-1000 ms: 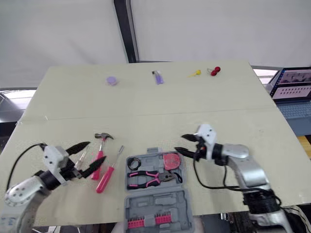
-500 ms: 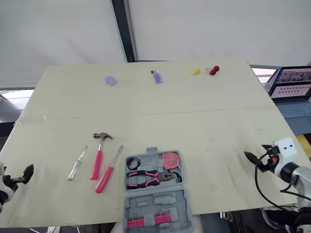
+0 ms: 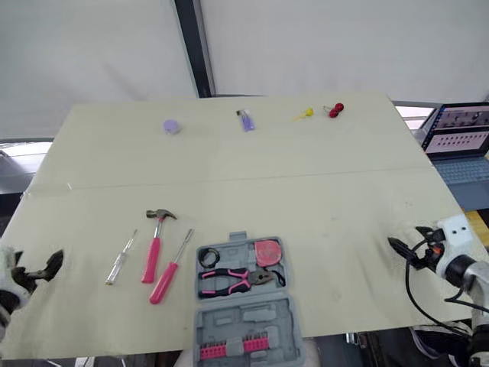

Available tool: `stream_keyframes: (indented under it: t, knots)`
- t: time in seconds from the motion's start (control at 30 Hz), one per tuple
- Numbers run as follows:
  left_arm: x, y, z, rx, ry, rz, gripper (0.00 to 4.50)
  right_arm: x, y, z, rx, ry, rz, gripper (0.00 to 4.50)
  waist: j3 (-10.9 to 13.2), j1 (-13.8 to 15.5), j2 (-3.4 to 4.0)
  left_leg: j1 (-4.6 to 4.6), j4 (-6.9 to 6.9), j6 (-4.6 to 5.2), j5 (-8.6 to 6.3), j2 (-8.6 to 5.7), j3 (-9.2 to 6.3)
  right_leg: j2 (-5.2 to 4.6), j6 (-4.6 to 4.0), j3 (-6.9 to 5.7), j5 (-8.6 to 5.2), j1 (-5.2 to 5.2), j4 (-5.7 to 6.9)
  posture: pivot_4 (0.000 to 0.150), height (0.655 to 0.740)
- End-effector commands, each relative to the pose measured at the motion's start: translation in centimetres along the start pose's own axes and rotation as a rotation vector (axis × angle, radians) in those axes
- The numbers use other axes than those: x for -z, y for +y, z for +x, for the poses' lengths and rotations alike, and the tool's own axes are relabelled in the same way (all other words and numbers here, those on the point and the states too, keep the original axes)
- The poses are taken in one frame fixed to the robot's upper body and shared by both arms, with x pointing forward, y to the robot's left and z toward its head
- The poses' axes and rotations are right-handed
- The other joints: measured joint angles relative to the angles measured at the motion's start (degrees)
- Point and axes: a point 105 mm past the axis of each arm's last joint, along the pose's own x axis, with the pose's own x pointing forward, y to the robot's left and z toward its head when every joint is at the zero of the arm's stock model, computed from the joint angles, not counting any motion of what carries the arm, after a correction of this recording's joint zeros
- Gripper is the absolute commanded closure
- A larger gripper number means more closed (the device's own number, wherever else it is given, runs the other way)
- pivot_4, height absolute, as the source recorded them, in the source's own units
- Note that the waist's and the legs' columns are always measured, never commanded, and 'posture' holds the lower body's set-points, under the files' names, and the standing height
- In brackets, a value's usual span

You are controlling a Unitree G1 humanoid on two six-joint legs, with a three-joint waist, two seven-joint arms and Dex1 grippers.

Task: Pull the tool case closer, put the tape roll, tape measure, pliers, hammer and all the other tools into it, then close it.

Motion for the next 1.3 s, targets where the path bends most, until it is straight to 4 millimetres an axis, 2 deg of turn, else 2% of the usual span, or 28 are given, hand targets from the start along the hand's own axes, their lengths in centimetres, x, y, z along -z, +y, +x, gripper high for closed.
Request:
stream_keyframes:
  t: [0.03, 0.13, 0.23, 0.3, 0.47, 0.73, 0.9, 1.13, 1.3]
  knots:
    - [-3.0, -5.1, 0.5, 0.306, -0.047, 0.08, 0.0, -2.2, 3.1, 0.7, -0.18, 0.008, -0.05, 0.06, 0.0, 0.0, 0.01, 0.0, 0.0, -0.01, -0.01, 0.0, 0.0, 0.0, 0.0, 0.0, 0.0, 0.0, 0.0, 0.15, 0.74]
    - [-2.6, -8.7, 0.6, 0.525, 0.024, 0.185, 0.0, -2.6, 6.6, 1.6, -0.356, 0.058, -0.091, 0.06, 0.06, -0.03, 0.1, 0.02, -0.05, -0.02, -0.01, 0.01, 0.02, 0.04, 0.0, -0.02, 0.0, -0.01, -0.04, 0.15, 0.74]
    - [-2.1, -12.3, 0.3, 0.747, 0.103, 0.207, 0.82, -2.4, 9.9, 2.2, -0.517, 0.156, -0.189, 0.91, 0.11, -0.07, 0.17, 0.0, -0.04, -0.02, -0.01, 0.01, 0.04, 0.05, 0.0, -0.01, 0.0, -0.04, -0.04, 0.15, 0.74]
    - [-1.9, -14.0, 0.1, 0.849, 0.146, 0.199, 1.71, -2.2, 11.3, 2.5, -0.584, 0.204, -0.246, 1.78, 0.13, -0.05, 0.2, -0.01, -0.04, -0.02, -0.02, 0.01, 0.04, 0.05, 0.0, 0.0, 0.0, -0.06, -0.04, 0.15, 0.74]
    - [0.1, -16.9, -1.1, 1.027, 0.323, 0.221, 4.39, -1.6, 14.2, 3.2, -0.71, 0.28, -0.368, 4.48, 0.16, -0.02, 0.18, -0.03, -0.04, -0.01, -0.02, 0.01, 0.04, 0.05, 0.0, 0.0, 0.0, -0.08, -0.04, 0.15, 0.74]
    - [2.6, -18.2, -2.5, 1.068, 0.429, 0.247, 4.45, -0.6, 16.7, 3.4, -0.799, 0.351, -0.458, 4.49, 0.22, 0.02, 0.12, -0.07, -0.01, -0.01, -0.02, 0.01, 0.05, 0.06, -0.01, 0.0, 0.0, -0.1, -0.04, 0.15, 0.74]
    - [3.6, -19.9, -3.3, 1.102, 0.453, 0.231, 4.45, -0.3, 17.7, 3.4, -0.829, 0.374, -0.482, 4.49, 0.23, 0.26, 0.12, -0.08, 0.01, -0.01, -0.02, 0.01, 0.04, 0.05, -0.02, 0.0, 0.01, -0.1, -0.04, 0.15, 0.74]
    - [5.6, -21.0, -3.0, 1.086, 0.461, 0.308, 4.45, 0.5, 18.5, 3.7, -0.849, 0.411, -0.524, 4.49, 0.23, 0.3, 0.12, -0.08, 0.03, -0.01, -0.02, 0.01, 0.04, 0.06, -0.04, 0.0, 0.02, -0.1, -0.04, 0.15, 0.74]
    - [5.2, -21.7, -2.1, 1.046, 0.406, 0.299, 4.45, 0.4, 18.8, 4.1, -0.858, 0.407, -0.541, 4.49, 0.22, 0.74, 0.12, -0.08, 0.07, -0.01, -0.02, 0.01, 0.03, 0.06, -0.07, 0.0, 0.04, -0.09, -0.04, 0.15, 0.74]
